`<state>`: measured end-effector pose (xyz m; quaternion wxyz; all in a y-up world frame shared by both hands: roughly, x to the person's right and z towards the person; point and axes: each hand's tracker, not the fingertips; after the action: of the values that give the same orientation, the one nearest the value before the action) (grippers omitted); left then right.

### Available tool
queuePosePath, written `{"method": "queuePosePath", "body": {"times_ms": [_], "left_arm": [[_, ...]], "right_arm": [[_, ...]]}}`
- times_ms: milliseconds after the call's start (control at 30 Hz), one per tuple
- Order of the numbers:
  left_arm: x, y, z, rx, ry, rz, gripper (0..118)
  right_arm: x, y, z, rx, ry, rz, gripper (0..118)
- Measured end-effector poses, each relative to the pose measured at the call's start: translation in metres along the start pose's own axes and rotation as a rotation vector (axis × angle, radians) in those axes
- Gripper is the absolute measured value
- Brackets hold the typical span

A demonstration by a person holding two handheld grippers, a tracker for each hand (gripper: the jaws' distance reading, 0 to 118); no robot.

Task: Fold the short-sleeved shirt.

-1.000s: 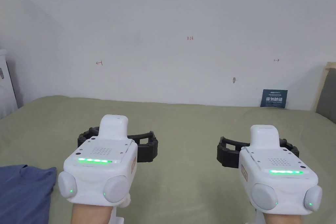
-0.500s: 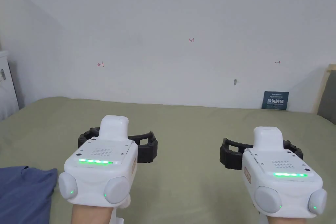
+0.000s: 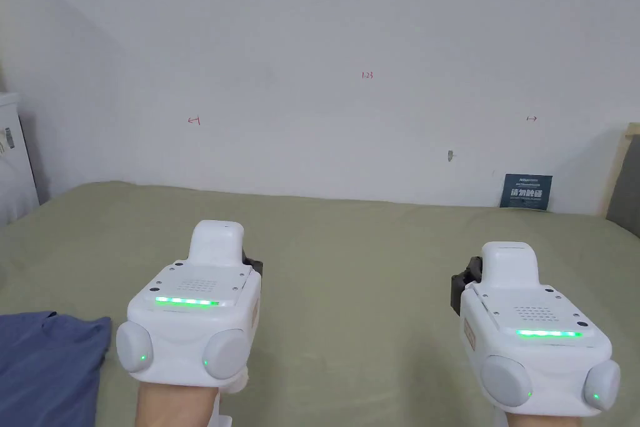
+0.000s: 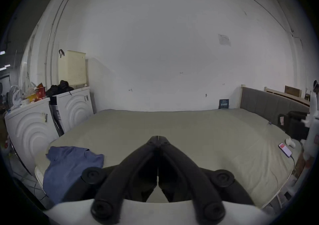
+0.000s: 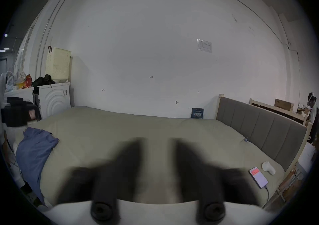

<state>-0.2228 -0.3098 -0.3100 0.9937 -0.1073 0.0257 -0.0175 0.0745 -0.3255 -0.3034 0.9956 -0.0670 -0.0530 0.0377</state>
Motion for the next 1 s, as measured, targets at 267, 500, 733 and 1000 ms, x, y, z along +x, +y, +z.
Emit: {"method": "queuePosePath", "body": {"times_ms": [267, 500, 733, 1000], "left_arm": [[-0.002, 0.004, 0.003, 0.007, -0.016, 0.002, 0], [-0.035, -0.002, -0.003, -0.014, 0.054, 0.011, 1], [-0.146, -0.009, 0.026, -0.032, 0.321, 0.038, 2], [-0.261, -0.028, 0.094, -0.089, 0.588, 0.096, 3]], "right_arm": [[0.0, 0.001, -0.002, -0.011, 0.005, -0.01, 7], [-0.027, -0.001, -0.019, -0.03, 0.046, 0.002, 7], [-0.127, 0.0, -0.04, -0.042, 0.293, 0.021, 7], [-0.24, 0.005, -0.028, -0.043, 0.562, 0.007, 7]]}}
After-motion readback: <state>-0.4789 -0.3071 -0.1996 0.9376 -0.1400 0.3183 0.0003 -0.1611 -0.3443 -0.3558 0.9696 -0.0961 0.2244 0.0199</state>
